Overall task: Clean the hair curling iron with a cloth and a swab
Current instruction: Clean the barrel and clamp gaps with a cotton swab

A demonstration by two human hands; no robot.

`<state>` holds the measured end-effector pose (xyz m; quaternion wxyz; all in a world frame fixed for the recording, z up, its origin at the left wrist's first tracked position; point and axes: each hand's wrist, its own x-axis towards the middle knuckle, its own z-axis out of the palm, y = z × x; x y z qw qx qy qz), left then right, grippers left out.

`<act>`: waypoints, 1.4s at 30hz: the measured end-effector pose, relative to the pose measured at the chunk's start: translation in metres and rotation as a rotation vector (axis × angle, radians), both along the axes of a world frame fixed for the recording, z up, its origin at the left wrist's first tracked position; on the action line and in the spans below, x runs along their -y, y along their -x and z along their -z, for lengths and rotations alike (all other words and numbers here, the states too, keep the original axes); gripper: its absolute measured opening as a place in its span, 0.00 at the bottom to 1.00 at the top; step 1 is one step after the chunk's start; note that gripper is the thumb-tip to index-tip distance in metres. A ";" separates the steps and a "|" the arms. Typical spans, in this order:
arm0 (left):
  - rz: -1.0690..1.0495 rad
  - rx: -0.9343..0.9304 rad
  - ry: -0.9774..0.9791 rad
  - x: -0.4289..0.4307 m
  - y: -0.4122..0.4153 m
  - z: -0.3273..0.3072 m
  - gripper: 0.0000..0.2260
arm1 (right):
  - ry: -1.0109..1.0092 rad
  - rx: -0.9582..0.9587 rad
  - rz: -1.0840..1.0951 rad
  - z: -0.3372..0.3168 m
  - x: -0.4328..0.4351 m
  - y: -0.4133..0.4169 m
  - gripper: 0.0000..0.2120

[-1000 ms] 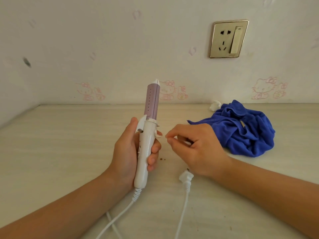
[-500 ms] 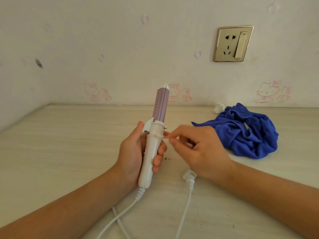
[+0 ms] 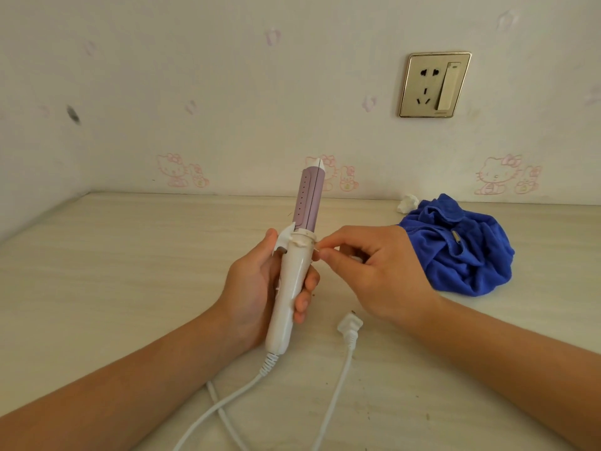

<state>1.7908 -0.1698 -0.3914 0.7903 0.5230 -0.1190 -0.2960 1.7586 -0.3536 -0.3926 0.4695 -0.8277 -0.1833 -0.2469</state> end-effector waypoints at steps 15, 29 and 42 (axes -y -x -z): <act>0.052 0.009 0.005 -0.002 -0.002 0.002 0.30 | -0.014 0.092 0.104 -0.005 0.004 -0.004 0.05; 0.032 0.016 0.022 -0.001 -0.002 0.002 0.30 | 0.048 0.118 0.073 -0.006 0.001 0.001 0.05; 0.009 0.046 0.010 0.000 0.001 -0.002 0.27 | 0.091 0.118 0.069 -0.006 0.004 0.004 0.05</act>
